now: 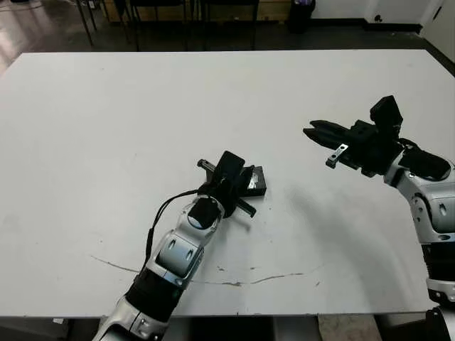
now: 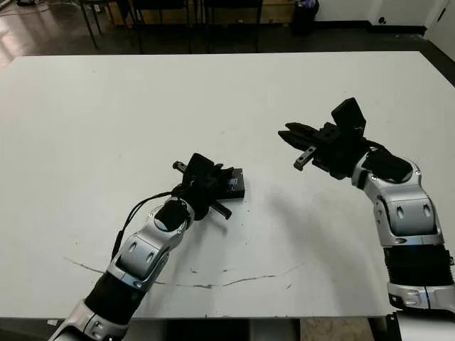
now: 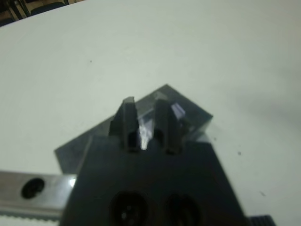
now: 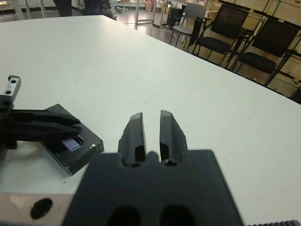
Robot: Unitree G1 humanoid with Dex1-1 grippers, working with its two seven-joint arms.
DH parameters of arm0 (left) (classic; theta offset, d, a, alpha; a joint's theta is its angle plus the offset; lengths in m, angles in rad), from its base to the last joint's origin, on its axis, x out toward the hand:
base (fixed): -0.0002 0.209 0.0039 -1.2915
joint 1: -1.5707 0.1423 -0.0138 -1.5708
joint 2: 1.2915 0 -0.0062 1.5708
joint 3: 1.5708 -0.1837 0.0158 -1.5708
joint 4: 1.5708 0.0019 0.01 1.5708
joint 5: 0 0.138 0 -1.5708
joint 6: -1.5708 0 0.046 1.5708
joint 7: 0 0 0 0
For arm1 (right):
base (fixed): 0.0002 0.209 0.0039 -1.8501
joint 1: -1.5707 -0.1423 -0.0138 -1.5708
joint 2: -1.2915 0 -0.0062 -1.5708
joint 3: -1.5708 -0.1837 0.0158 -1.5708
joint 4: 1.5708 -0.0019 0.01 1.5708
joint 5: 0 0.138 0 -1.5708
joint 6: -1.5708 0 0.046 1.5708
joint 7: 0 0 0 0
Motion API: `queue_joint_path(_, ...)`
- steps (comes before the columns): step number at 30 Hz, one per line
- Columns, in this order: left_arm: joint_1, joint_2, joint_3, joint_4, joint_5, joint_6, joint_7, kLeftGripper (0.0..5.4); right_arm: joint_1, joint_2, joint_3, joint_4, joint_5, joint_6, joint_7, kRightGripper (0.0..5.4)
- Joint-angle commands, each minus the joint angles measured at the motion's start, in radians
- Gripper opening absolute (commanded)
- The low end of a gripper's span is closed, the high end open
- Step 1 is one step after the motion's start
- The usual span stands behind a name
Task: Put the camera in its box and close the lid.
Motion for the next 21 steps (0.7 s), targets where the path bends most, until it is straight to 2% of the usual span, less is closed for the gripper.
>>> queue_joint_path(1,0.127,0.066,0.078,-0.085,-0.074,0.016,-0.055,0.02,0.033,0.004,-0.014,-0.016,0.014,0.019,-0.016,0.00)
queue_joint_path(4,0.129,0.097,0.187,-0.172,-0.143,-0.153,-0.092,0.02,0.062,0.054,-0.056,-0.040,0.047,-0.006,-0.069,0.00)
queue_joint_path(8,0.037,0.122,0.406,-0.222,-0.248,-0.234,-0.034,0.02,0.121,0.124,-0.093,-0.135,0.020,-0.039,-0.230,0.00)
queue_joint_path(12,-0.037,0.195,0.555,-0.158,-0.255,-0.361,0.007,0.02,0.163,0.162,-0.096,-0.204,-0.012,-0.053,-0.341,0.00)
queue_joint_path(15,-0.057,0.225,0.620,-0.037,-0.232,-0.518,0.029,0.02,0.209,0.193,-0.054,-0.221,-0.145,-0.178,-0.456,0.00)
queue_joint_path(17,-0.041,0.221,0.630,0.035,-0.222,-0.601,0.038,0.02,0.247,0.212,-0.008,-0.212,-0.280,-0.294,-0.551,0.00)
queue_joint_path(18,-0.031,0.217,0.629,0.065,-0.220,-0.635,0.037,0.02,0.261,0.222,0.007,-0.204,-0.324,-0.336,-0.586,0.00)
queue_joint_path(19,-0.017,0.213,0.623,0.099,-0.205,-0.674,0.042,0.02,0.274,0.237,0.018,-0.192,-0.349,-0.369,-0.612,0.00)
queue_joint_path(21,0.010,0.205,0.606,0.153,-0.172,-0.746,0.052,0.02,0.289,0.270,0.024,-0.178,-0.346,-0.380,-0.632,0.00)
